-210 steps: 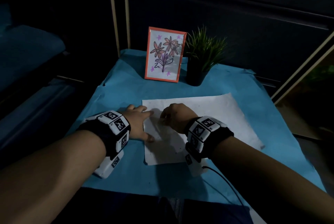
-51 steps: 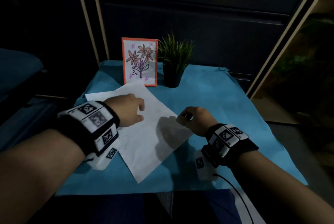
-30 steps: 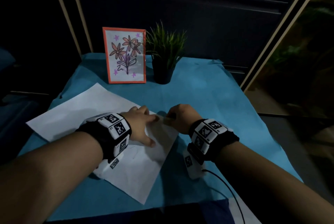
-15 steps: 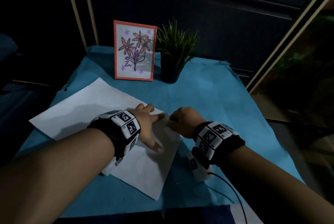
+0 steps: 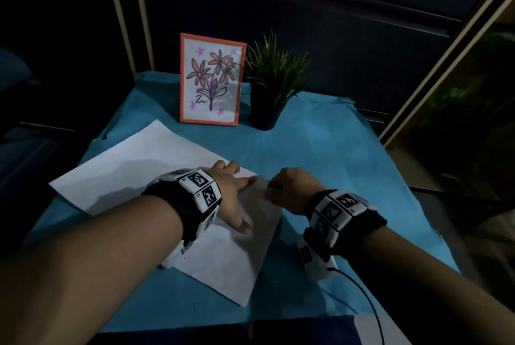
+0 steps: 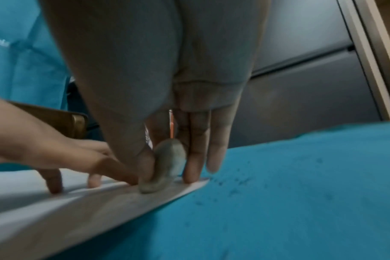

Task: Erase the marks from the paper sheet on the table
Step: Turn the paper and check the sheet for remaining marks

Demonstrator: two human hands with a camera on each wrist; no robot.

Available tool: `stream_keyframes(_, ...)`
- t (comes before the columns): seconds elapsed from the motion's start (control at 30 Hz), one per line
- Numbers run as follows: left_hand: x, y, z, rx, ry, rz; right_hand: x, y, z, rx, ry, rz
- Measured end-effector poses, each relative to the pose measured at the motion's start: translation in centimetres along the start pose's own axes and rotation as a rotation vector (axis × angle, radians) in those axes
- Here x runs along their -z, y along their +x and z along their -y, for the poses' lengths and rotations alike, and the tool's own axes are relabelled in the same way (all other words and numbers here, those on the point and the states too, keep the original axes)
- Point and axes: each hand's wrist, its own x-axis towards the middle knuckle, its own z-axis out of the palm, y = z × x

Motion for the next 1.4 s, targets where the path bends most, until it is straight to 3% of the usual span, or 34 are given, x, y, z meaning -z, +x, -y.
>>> stream_keyframes(0.3,0.0,0.4,0.0,0.017,0.004,0.024,-0.8,-0.5,0.7,0.031,0.003,0.054)
stream_keyframes(0.5,-0.4,0.5,0.1,0.005,-0.02,-0.006,-0.4,0.6,-0.4,-0.005,0.054,-0.04)
stream_keyframes(0.77,0.2,0.9,-0.1,0.029,-0.001,0.024,-0.9,-0.4,0.2,0.033,0.05,0.008)
stream_keyframes(0.97,0.1,0.9,-0.4,0.049,0.027,0.033,-0.1,0.6,-0.4,-0.002,0.075,-0.045)
stream_keyframes(1.13,-0.1,1.0,-0.4,0.056,0.018,0.041,-1.4,-1.1,0.3,0.028,0.037,0.033)
stream_keyframes(1.3,-0.2,0.9,-0.3,0.045,0.014,0.02,-0.3,0.7,-0.8,-0.097,0.13,-0.026)
stream_keyframes(1.4,-0.2,1.0,-0.3,0.055,0.028,0.037,-0.8,-0.1,-0.4,-0.096,0.101,-0.025)
